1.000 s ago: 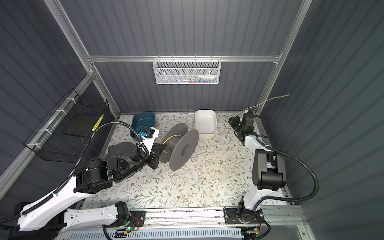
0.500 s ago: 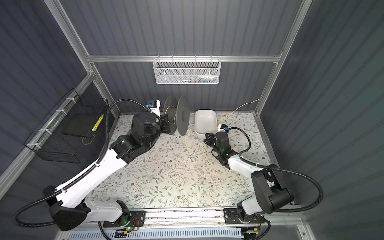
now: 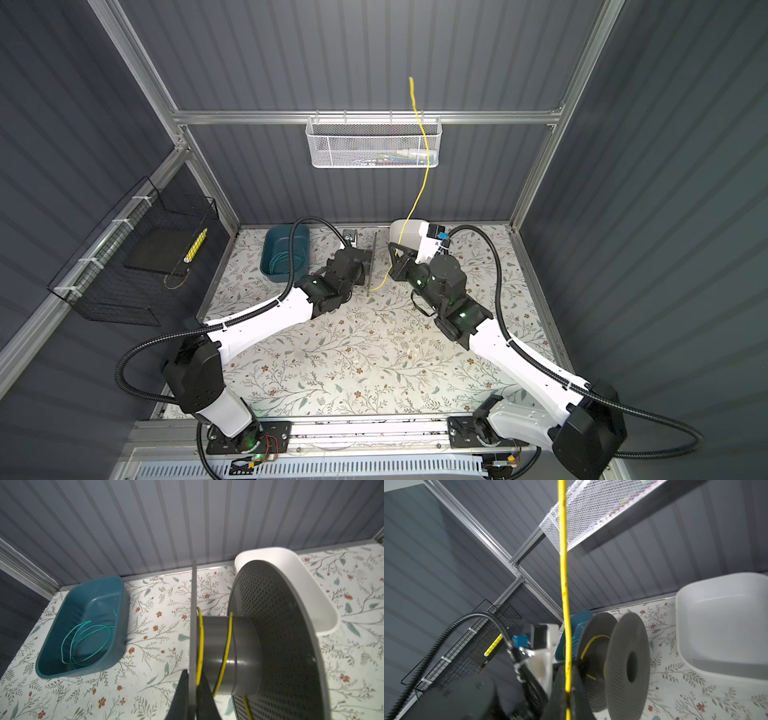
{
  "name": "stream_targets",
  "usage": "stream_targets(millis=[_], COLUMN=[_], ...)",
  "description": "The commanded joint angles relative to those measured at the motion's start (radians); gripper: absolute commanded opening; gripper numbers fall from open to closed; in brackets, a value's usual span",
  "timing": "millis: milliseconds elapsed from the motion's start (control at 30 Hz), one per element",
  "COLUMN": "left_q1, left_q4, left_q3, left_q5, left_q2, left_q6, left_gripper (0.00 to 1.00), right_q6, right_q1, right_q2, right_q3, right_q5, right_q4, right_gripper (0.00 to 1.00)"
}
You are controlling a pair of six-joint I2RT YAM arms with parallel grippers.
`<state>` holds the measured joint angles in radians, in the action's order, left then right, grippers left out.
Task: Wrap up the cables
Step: 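Bring the right gripper with cable over the spool toward the left gripper, then lift the cable high with the right gripper while left turns the spool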
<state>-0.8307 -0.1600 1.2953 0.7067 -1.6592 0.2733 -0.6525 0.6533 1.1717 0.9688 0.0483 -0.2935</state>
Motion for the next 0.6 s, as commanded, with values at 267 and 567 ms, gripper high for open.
stream_targets(millis=[267,567], left_q1=[-0.169,-0.215], left_q4=[-0.104,-0.185], left_q3=[-0.170,-0.232], left_q5=[0.054,0.002], left_q2=[0.076,0.086], left_q6=[-0.032,0.016], left_gripper=[0.00,0.00], right_q6=[0.029,-0.018], right_q1=[-0.141,-0.264], right_q2=[0.169,0.256], right_q3=[0.328,0.450], right_q5=[-0.270,-0.368], right_q4=[0.075,0.089], right_gripper=[0.02,0.02])
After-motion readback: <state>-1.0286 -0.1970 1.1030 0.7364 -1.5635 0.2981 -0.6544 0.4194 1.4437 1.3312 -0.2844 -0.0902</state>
